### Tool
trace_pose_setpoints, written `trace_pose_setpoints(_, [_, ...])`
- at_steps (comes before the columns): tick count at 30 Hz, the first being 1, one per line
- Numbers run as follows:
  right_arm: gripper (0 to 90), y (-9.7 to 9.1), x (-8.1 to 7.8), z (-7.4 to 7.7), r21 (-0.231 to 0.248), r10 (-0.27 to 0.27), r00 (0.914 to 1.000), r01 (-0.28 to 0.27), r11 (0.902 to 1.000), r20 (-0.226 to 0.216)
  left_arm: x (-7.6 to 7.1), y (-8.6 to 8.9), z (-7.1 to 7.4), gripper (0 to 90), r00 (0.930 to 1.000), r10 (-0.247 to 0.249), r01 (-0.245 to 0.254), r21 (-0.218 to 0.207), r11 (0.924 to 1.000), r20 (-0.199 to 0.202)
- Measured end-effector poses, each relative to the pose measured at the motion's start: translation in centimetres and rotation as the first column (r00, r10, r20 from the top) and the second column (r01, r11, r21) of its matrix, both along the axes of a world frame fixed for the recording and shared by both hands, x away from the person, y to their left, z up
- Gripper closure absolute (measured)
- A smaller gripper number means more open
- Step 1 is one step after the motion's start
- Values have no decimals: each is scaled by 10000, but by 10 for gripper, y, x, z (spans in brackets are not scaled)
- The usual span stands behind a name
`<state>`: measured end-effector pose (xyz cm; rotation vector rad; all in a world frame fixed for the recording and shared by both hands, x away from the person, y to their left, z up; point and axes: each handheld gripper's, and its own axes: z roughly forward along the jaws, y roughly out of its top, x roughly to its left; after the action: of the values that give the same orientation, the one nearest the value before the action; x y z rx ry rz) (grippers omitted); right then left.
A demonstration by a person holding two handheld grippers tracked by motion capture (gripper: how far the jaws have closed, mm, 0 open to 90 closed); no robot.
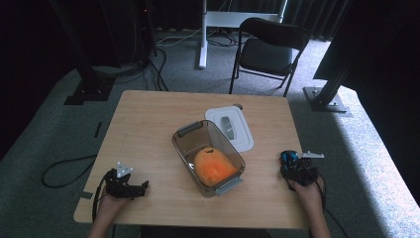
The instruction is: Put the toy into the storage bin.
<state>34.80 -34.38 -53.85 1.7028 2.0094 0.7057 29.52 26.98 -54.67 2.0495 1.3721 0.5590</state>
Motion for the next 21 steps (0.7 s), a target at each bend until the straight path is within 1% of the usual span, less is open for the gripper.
trace_pose_setpoints(5, [141,0,-1,-1,18,-68,9998,67,10000,161,0,0,0,3,10000,-4,4,3,10000,1])
trace_pose_setpoints(6, [161,0,-1,-1,14,-83,9998,83,10000,168,0,0,0,3,10000,-4,4,1,10000,2])
trace_pose_setpoints(7, [215,0,-2,0,9,-5,9997,5,10000,227,0,0,0,2,10000,-2,2,3,10000,1])
trace_pose_setpoints(10, [238,-2,-2,0,56,99,9993,-102,9999,363,0,0,0,3,10000,-5,5,5,10000,2])
trace_pose_setpoints(14, [238,-2,-1,0,62,138,9991,-141,9999,400,0,0,0,2,10000,-3,3,3,10000,1])
trace_pose_setpoints(18, [241,-1,-1,-2,108,-17,9980,10,9999,625,0,0,0,2,10000,-3,3,2,10000,3])
trace_pose_setpoints(21, [248,0,-1,-2,74,-46,9982,42,10000,594,0,0,0,3,10000,-4,4,3,10000,3])
